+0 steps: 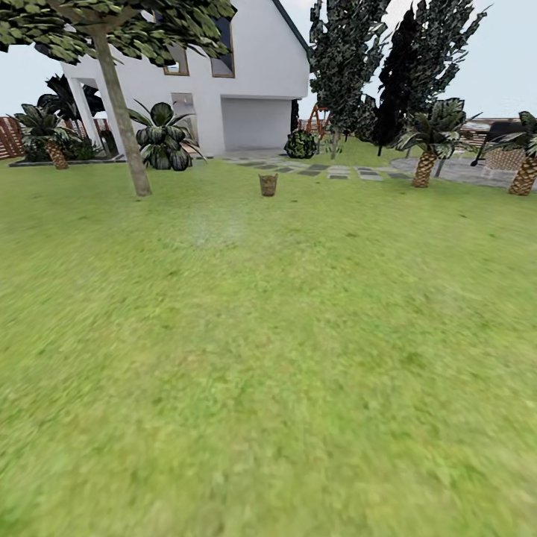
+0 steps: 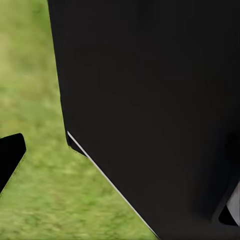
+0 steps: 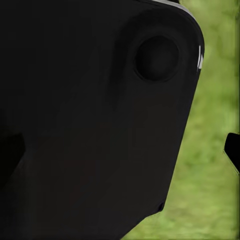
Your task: Take the three Easter eggs out of the wicker basket on the lawn in the garden, then place them on the lawn next to a single tree (choose any tree) so that all three eggs are next to the same tree and none are left in the basket.
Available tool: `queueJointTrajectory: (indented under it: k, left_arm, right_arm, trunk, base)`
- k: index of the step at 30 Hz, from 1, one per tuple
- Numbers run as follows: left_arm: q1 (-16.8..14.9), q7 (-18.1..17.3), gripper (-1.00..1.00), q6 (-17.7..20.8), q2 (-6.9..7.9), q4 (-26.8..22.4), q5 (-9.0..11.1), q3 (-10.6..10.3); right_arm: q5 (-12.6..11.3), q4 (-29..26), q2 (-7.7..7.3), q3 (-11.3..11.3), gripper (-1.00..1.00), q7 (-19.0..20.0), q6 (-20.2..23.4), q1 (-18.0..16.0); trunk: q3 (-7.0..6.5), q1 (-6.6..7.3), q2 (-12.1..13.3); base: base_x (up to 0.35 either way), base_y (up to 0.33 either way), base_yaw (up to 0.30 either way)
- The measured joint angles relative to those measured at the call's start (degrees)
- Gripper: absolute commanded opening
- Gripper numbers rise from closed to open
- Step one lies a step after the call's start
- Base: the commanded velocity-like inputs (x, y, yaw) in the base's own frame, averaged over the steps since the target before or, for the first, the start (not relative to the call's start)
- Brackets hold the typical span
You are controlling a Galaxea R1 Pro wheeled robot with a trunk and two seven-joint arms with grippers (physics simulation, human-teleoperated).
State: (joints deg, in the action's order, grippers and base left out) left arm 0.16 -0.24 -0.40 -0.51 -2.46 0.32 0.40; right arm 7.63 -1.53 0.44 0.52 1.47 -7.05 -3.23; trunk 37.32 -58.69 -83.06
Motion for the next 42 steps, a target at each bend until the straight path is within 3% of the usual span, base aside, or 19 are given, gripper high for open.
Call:
queueJointTrajectory:
  k: [42]
  left_arm:
    - [0.0, 0.0, 1.00, 0.0, -0.01, 0.0, 0.0, 0.0]
  right_arm:
    - [-0.2, 0.0, -0.10, -0.2, 1.00, -0.3, 0.0, 0.0]
  trunk:
    - [0.00, 0.00, 0.0]
  base:
    - [0.337, 0.000, 0.031]
